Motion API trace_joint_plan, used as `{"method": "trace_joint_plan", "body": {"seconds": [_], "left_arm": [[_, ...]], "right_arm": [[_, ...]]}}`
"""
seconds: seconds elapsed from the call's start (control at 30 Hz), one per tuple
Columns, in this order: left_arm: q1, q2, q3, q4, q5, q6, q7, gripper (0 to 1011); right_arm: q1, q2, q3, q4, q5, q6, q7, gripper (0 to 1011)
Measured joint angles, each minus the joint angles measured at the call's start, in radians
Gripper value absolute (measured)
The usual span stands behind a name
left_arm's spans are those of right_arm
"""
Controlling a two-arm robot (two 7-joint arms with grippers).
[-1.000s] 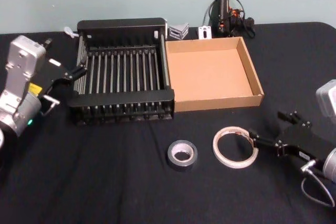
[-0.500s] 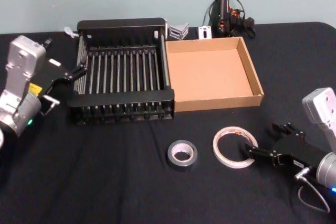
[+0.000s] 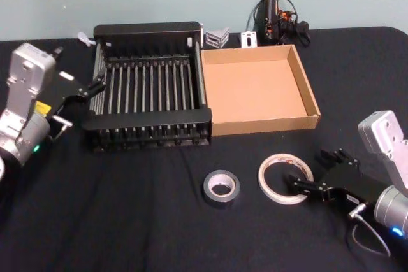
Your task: Pick up the white tape and place it into the black box , Pick up the silver tape and place it into the brown box.
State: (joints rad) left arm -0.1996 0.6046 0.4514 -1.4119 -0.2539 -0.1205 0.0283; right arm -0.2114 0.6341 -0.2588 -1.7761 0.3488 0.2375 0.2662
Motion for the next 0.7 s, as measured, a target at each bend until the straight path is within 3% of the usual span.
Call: {"method": "trace_joint_plan", "body": {"seconds": [0.7], "left_arm": [[0.000,0.000,0.000,0.000,0.000,0.000,0.000,1001]], "right_arm": [[0.020,-0.049,0.009,0.042,-0.058,-0.016,0.046,1003]]}}
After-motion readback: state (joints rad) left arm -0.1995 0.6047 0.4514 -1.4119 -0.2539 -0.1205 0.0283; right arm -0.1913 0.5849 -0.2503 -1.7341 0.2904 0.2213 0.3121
